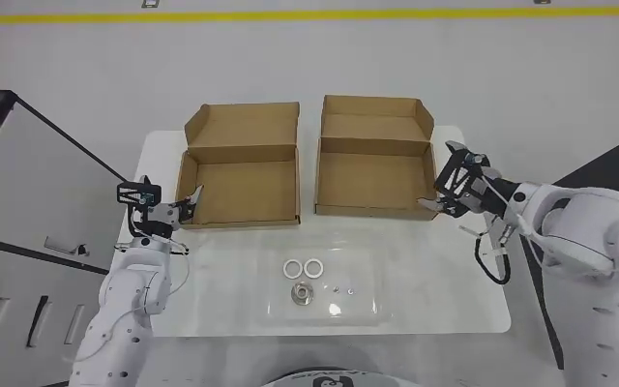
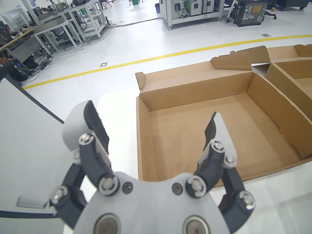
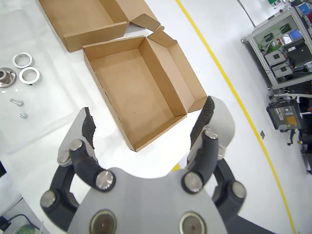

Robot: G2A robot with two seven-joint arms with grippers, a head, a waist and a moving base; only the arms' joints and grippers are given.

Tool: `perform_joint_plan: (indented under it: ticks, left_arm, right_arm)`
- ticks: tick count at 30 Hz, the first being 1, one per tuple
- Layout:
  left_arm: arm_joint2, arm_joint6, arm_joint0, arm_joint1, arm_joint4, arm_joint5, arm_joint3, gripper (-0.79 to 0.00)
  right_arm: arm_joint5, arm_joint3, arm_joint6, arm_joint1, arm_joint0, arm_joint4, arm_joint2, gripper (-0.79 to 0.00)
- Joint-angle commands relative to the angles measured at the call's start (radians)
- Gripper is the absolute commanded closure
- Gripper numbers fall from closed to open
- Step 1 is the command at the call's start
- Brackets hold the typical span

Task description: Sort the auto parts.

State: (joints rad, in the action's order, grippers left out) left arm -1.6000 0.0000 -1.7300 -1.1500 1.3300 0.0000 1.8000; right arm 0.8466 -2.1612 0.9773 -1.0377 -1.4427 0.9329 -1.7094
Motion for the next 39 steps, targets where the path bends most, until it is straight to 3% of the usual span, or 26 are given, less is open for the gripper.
perform_joint_plan:
  ticks: [1, 8, 14, 25, 32, 39]
  left_arm:
    - [0.0, 0.0, 0.0, 0.0, 0.0, 0.0, 0.0, -0.785]
    - [0.0, 0.0, 0.0, 0.0, 0.0, 0.0, 0.0, -0.785]
    - [0.0, 0.0, 0.0, 0.0, 0.0, 0.0, 0.0, -0.785]
    - [0.0, 0.0, 0.0, 0.0, 0.0, 0.0, 0.0, -0.785]
    - [0.0, 0.0, 0.0, 0.0, 0.0, 0.0, 0.0, -0.785]
    - [0.0, 0.0, 0.0, 0.0, 0.0, 0.0, 0.0, -0.785]
  right_arm:
    - [-0.016, -0.003, 0.012, 0.016, 0.014, -0.025, 0.035, -0.785]
    - [-0.068, -0.028, 0.065, 0.105, 0.088, -0.116, 0.178, -0.785]
    - [-0.101, -0.051, 0.097, 0.207, 0.181, -0.209, 0.357, -0.785]
    - [-0.161, -0.052, 0.157, 0.389, 0.466, -0.36, 0.727, -0.785]
    - [-0.181, -0.033, 0.177, 0.45, 0.651, -0.417, 0.987, -0.785]
    - [-0.185, -0.003, 0.182, 0.463, 0.849, -0.484, 1.213, -0.785]
